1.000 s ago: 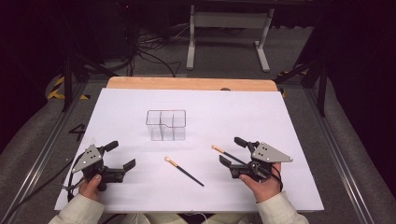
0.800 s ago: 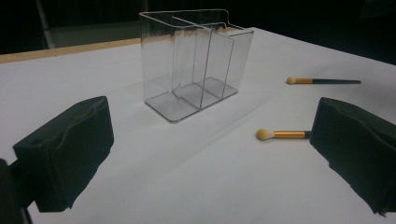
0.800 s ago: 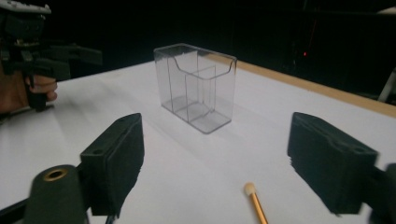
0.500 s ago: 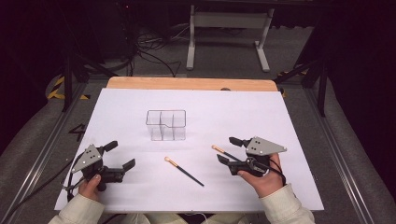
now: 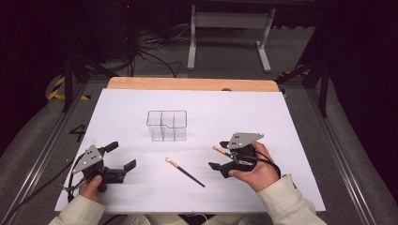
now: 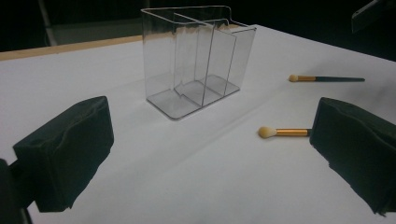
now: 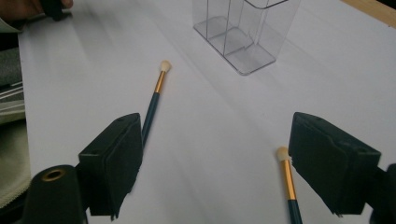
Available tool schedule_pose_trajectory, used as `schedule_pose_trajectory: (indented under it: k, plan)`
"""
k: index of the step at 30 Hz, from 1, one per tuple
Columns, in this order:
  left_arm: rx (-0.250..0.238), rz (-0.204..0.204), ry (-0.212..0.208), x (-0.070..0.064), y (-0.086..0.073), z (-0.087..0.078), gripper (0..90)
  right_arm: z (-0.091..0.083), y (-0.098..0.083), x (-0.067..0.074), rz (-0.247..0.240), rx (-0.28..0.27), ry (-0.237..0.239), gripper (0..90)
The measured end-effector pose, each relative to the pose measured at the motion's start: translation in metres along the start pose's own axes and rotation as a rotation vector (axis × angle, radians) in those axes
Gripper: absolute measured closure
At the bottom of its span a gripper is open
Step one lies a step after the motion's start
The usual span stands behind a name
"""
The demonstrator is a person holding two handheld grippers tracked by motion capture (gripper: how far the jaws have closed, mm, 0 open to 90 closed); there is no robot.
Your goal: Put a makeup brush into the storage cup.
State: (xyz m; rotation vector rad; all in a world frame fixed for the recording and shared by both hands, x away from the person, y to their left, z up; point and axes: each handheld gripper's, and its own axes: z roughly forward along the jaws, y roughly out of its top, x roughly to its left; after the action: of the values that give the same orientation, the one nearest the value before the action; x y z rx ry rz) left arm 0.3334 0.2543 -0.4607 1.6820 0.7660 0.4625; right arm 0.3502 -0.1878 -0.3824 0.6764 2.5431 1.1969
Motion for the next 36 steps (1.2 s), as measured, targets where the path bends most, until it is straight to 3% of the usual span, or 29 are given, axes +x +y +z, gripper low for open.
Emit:
schedule_pose_trajectory:
  k: [15,21,36]
  plan:
    - [-0.003,-0.004,-0.002,0.0,0.0,0.001,0.3,0.01,0.024,-0.002,-0.038,0.143,0.011,22.2]
    - [-0.003,-0.002,-0.006,0.0,0.001,0.003,0.3,0.013,0.035,-0.001,-0.031,0.202,0.013,25.0]
    - [-0.008,0.0,-0.014,0.001,0.003,0.007,0.3,0.032,0.054,0.001,-0.037,0.259,0.044,28.7]
